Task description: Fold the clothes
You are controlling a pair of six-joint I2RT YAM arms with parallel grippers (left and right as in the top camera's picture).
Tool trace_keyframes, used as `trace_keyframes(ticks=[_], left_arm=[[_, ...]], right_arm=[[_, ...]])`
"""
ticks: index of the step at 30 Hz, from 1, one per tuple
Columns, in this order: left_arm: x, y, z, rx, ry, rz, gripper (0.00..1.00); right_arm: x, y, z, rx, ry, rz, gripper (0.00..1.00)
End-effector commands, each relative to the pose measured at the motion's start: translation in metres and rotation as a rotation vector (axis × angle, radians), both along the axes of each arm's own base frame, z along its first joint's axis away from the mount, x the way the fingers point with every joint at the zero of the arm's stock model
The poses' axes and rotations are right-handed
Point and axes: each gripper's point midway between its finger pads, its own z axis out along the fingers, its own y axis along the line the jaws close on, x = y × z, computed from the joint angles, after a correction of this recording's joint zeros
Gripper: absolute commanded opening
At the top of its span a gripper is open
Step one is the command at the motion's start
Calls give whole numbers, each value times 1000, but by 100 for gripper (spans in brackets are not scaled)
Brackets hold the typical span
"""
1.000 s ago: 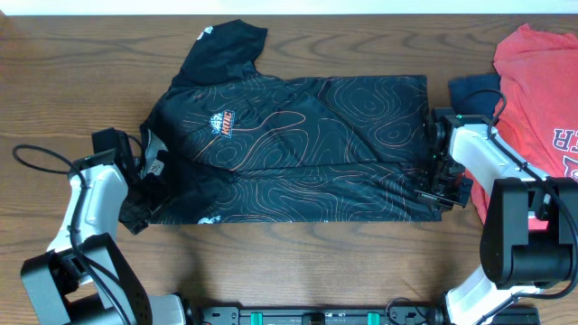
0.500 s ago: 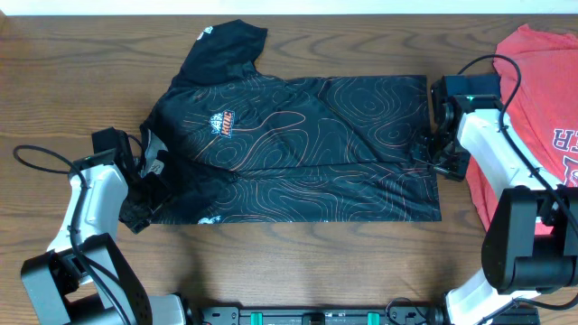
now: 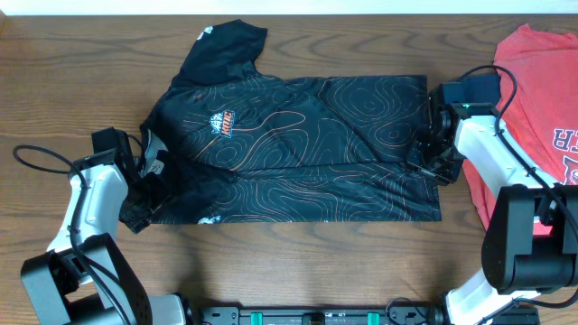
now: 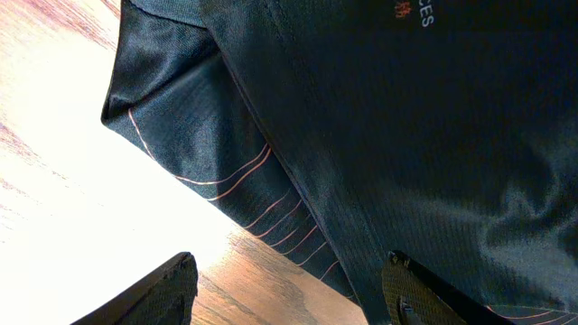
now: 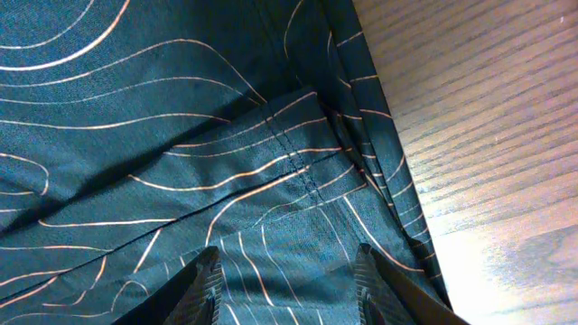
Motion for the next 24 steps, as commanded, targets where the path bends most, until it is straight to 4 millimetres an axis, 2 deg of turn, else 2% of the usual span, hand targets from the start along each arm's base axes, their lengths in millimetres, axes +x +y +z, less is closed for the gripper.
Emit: trace_keyframes(ticks=[1, 11, 16, 19, 24], left_arm=[[-3, -2, -4, -14, 14, 2, 67], [-3, -2, -4, -14, 14, 2, 67], [-3, -2, -4, -14, 14, 2, 67], [-3, -2, -4, -14, 14, 2, 67], [-3, -2, -4, -14, 14, 2, 67]], right_arm=[[-2, 0, 0, 10, 0, -29, 46], [-8, 0, -19, 10, -4, -88, 47], [6, 0, -21, 14, -66, -94, 43], [12, 0, -21, 16, -92, -102, 33], [14, 0, -21, 16, -99, -102, 3]])
